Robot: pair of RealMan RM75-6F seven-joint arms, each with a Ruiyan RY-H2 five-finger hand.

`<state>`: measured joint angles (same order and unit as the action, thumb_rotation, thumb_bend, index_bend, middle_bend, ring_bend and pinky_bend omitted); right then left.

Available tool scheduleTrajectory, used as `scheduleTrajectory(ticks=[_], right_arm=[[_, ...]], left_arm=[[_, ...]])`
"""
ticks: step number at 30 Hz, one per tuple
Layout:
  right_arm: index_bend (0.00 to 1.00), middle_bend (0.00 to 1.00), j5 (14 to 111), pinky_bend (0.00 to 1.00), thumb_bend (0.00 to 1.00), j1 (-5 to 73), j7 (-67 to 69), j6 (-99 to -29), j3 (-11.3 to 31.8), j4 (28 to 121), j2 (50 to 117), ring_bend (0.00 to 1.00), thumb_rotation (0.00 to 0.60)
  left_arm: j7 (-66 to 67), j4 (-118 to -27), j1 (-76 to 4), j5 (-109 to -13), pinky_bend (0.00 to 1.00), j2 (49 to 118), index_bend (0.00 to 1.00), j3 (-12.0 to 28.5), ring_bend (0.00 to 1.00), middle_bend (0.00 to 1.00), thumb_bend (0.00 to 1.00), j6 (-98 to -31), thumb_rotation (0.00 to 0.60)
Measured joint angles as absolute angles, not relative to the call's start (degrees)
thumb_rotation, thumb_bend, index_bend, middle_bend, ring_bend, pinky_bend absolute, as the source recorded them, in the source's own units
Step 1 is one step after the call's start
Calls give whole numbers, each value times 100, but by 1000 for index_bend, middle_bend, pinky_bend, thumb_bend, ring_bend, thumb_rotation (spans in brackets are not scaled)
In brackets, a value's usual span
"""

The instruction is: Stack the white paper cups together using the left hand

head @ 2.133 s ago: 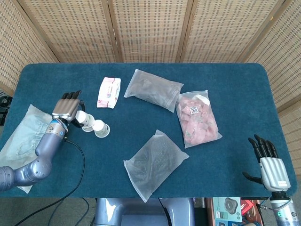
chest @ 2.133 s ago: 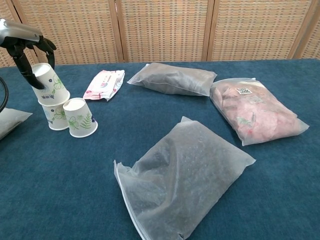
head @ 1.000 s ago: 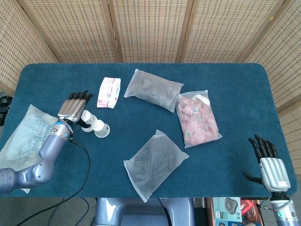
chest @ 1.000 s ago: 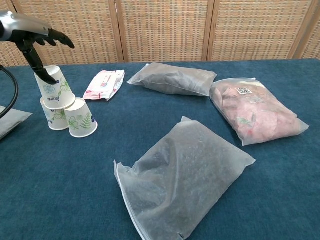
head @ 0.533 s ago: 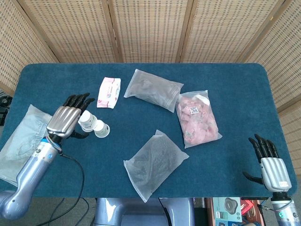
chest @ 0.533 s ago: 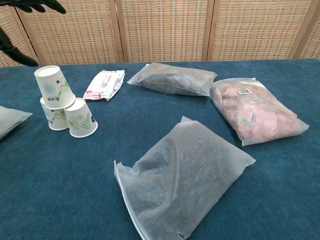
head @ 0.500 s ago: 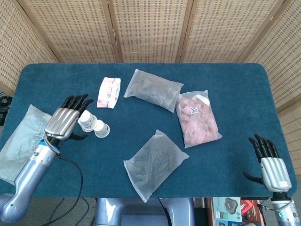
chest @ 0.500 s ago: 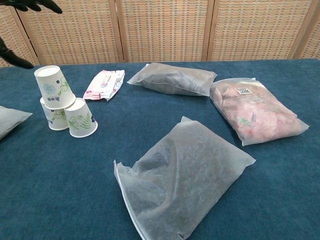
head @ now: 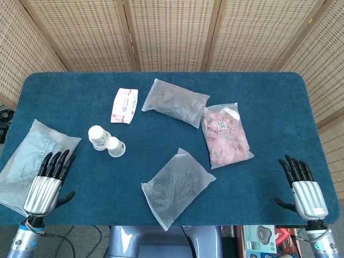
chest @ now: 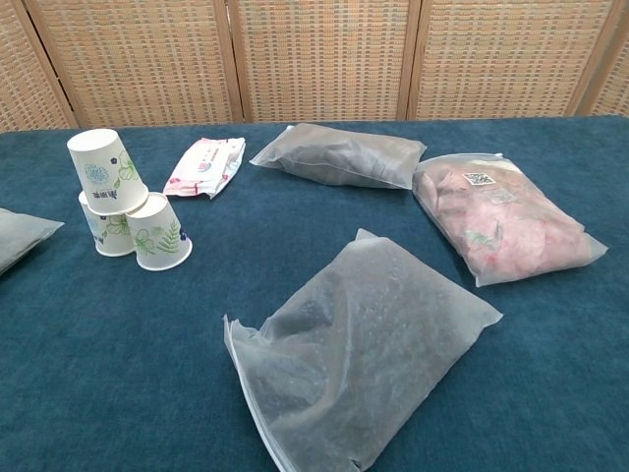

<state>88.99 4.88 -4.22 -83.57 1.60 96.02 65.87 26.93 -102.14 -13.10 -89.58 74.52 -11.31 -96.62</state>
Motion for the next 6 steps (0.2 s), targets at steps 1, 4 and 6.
scheduleTrajectory(ticks=[1,4,6], right_arm=[[0,0,8903,0,70,493,-447,-8348,156,9605,6597,0,600],[0,0,8910,0,69,505,-498,-8320,143,9608,6628,0,600],[0,0,8911,0,69,511,-522,-8304,135,9607,6643,0,600]], left_arm=[[2690,-10109,-1217,-8980,0,7512,0,-1154,0,0,187,-9688,600],[2687,-10026,-1082,-9045,0,7537,0,-1129,0,0,188,-9761,600],[2677,-10021,-1038,-9095,0,7528,0,-1101,0,0,187,-9796,600]])
